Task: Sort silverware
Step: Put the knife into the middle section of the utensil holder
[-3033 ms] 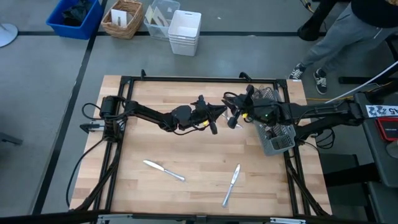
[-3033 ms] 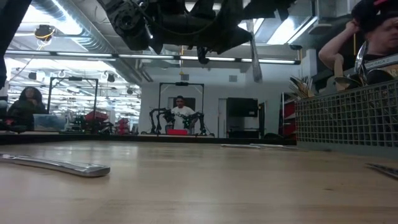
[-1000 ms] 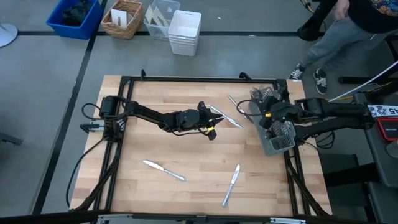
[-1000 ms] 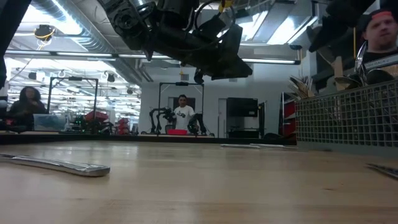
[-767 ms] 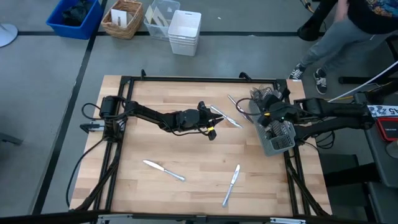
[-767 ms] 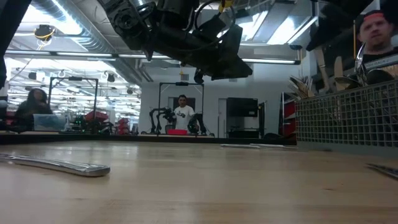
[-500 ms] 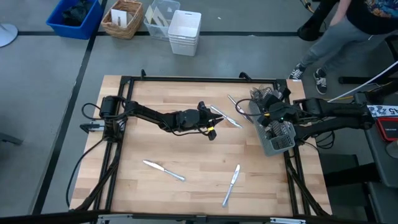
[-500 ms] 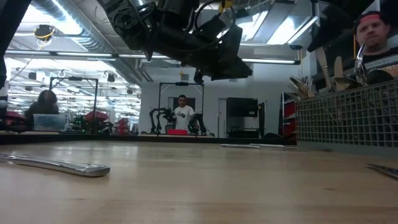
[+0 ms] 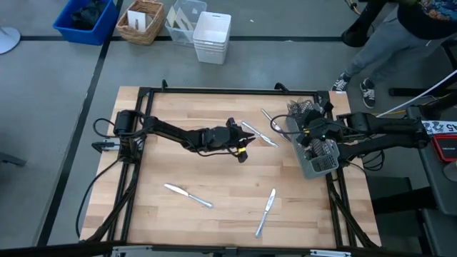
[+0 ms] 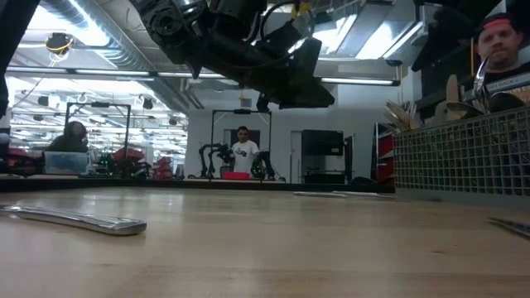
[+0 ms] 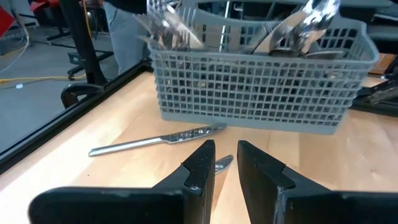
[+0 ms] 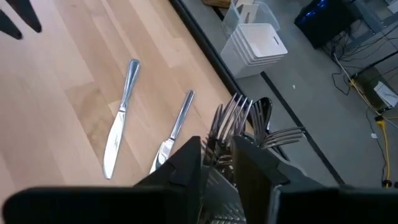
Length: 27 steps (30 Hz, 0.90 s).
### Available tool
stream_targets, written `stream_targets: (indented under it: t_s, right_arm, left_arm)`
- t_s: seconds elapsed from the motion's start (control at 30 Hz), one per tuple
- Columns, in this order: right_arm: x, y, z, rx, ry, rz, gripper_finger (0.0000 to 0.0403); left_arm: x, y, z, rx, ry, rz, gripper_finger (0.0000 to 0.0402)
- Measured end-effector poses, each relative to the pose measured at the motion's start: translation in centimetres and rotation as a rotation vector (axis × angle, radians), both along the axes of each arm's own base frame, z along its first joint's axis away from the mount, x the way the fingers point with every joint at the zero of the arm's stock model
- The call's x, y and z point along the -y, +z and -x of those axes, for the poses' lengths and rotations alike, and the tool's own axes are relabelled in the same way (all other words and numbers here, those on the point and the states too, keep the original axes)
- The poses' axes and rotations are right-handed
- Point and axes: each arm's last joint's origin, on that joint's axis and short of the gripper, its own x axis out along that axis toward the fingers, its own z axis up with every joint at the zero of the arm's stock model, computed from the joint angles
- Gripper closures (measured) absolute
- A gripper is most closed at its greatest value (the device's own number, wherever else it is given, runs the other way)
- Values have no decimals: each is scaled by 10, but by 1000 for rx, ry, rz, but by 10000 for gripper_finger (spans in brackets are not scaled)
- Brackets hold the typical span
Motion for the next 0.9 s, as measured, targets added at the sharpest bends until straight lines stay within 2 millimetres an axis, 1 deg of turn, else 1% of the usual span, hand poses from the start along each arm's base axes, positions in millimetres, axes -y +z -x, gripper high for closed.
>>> stream_targets:
  t_s: [0.13,0.2,0.37,0.53,0.67,0.73,0.9]
  right_arm:
    - [0,0,0,6,0,0,302]
    - [0,1,-1,9,0,0,302]
    - [0,3,-4,60,5,-8,302]
    - [-3,10,-13,178,60,-76,301]
    - [-6,15,-21,270,145,-163,301]
    - [-8,17,-23,301,183,-199,301]
    - [-10,21,-26,346,250,-257,301]
  left_arm:
    - [7,11,6,-24,-22,2,341]
    - [12,16,12,-80,-40,3,341]
    - [32,23,37,-321,-147,31,341]
    - [58,28,68,-549,-299,148,341]
    - [82,24,89,-720,-394,244,341]
    - [95,20,98,-796,-411,289,341]
    - [126,9,116,-893,-413,356,341]
